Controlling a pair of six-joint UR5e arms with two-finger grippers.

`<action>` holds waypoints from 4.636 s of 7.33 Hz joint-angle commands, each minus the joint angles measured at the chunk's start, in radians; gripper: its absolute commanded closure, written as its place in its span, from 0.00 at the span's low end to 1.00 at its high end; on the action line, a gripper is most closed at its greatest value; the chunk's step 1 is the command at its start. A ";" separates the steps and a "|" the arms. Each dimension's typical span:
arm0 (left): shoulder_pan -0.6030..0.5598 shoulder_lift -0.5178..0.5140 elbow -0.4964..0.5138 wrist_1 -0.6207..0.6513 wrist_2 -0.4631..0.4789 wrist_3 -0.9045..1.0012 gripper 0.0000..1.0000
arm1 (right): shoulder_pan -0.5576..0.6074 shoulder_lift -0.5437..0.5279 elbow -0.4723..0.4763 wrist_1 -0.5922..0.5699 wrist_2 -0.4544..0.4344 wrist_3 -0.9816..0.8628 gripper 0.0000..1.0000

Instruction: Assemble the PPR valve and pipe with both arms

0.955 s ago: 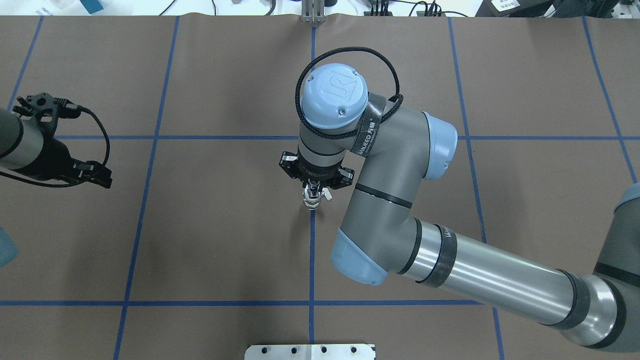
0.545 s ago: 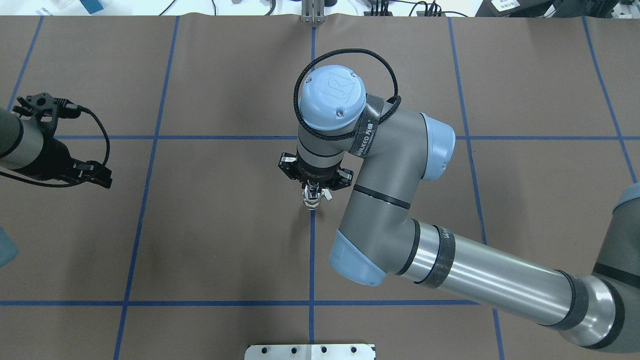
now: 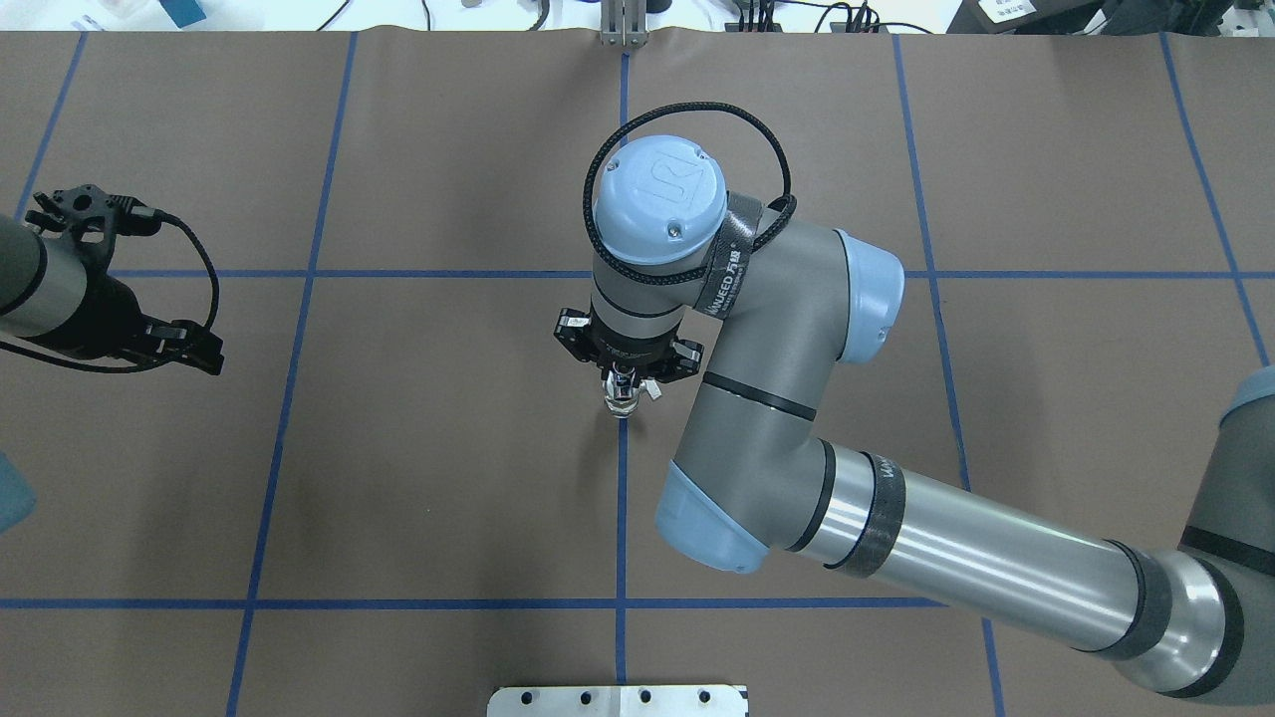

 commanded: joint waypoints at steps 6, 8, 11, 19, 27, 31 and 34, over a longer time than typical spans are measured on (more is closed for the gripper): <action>0.000 -0.001 -0.002 0.000 0.000 -0.003 0.22 | 0.000 0.000 -0.014 0.005 0.000 -0.012 0.96; 0.000 -0.001 -0.003 0.000 0.000 -0.003 0.22 | 0.000 -0.002 -0.014 0.005 0.000 -0.012 0.63; 0.000 -0.001 -0.006 0.002 0.000 -0.005 0.21 | 0.000 -0.002 -0.017 0.005 0.000 -0.012 0.36; -0.067 0.030 -0.015 -0.001 -0.104 0.018 0.21 | 0.071 -0.355 0.356 0.014 0.008 -0.102 0.01; -0.526 0.232 0.143 0.000 -0.322 0.757 0.01 | 0.799 -1.014 0.231 0.291 0.422 -1.154 0.01; -0.627 0.190 0.149 0.212 -0.307 0.719 0.00 | 0.863 -1.049 0.179 0.284 0.433 -1.256 0.01; -0.629 0.185 0.161 0.210 -0.224 0.748 0.00 | 0.869 -1.036 0.176 0.290 0.423 -1.261 0.01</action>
